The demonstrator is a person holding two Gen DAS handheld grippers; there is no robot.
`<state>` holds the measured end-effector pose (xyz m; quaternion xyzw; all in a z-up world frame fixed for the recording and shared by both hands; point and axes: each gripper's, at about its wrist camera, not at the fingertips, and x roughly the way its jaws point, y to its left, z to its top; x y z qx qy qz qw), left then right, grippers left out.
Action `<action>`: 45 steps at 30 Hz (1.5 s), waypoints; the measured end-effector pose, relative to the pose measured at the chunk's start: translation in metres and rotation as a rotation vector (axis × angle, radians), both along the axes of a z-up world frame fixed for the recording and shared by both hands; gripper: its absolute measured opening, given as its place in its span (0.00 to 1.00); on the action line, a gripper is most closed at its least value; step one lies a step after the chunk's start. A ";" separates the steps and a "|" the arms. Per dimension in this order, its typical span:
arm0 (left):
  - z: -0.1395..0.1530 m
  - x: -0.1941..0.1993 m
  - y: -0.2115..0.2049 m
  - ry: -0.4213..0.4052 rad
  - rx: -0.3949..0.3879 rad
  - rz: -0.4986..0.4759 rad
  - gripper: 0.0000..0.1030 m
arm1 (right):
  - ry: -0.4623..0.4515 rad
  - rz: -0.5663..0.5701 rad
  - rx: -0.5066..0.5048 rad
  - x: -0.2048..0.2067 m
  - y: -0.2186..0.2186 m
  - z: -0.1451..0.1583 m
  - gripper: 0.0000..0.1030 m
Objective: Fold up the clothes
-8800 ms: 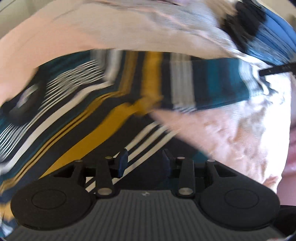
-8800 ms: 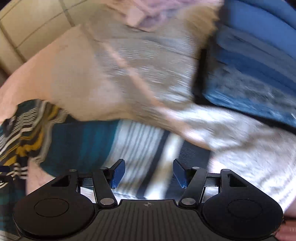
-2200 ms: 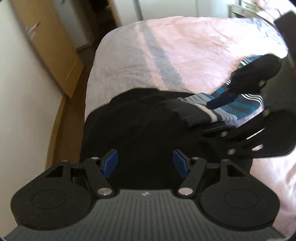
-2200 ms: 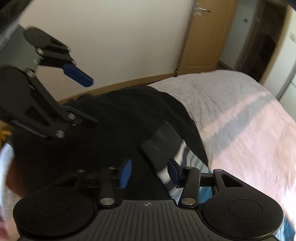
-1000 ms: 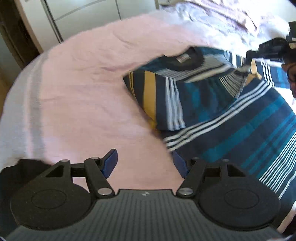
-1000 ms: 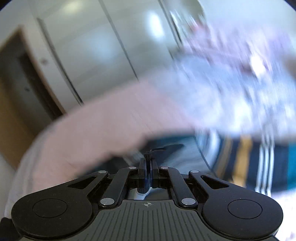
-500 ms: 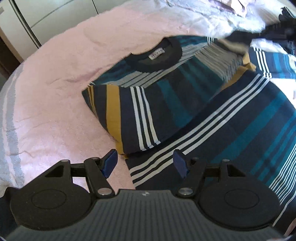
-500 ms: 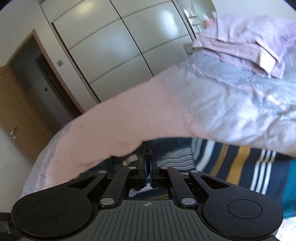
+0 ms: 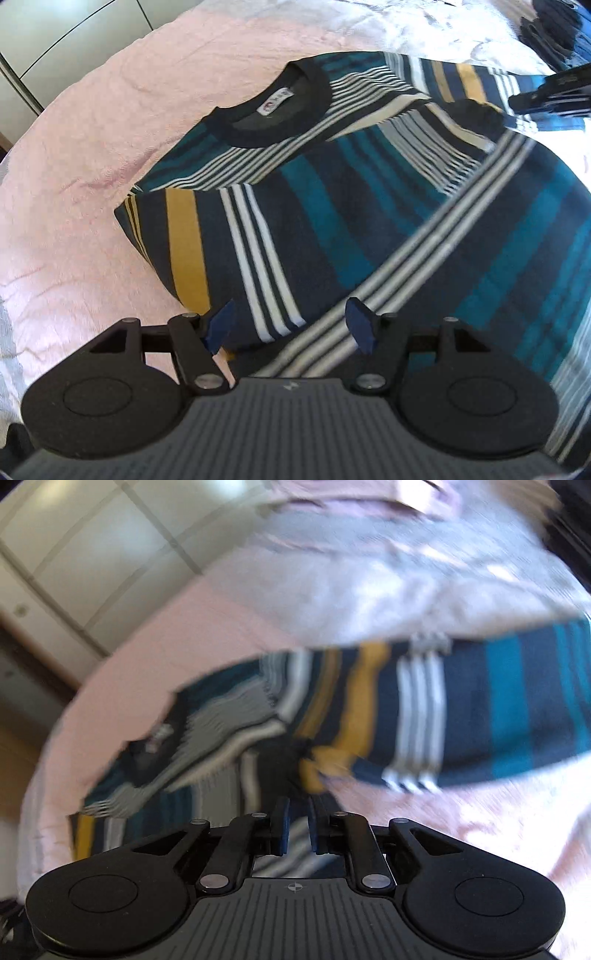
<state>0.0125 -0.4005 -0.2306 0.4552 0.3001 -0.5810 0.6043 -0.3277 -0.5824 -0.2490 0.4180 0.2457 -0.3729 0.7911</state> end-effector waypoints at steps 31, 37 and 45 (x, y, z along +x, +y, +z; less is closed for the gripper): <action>-0.021 0.138 -0.020 0.086 -0.062 0.170 0.53 | 0.135 0.335 -0.066 0.102 0.070 -0.009 0.14; -0.079 0.117 -0.005 -0.002 0.066 0.100 0.42 | 0.125 0.387 -0.051 0.125 0.075 -0.031 0.14; -0.033 0.095 0.008 -0.019 0.006 0.102 0.44 | 0.203 0.345 0.032 0.094 0.062 -0.055 0.14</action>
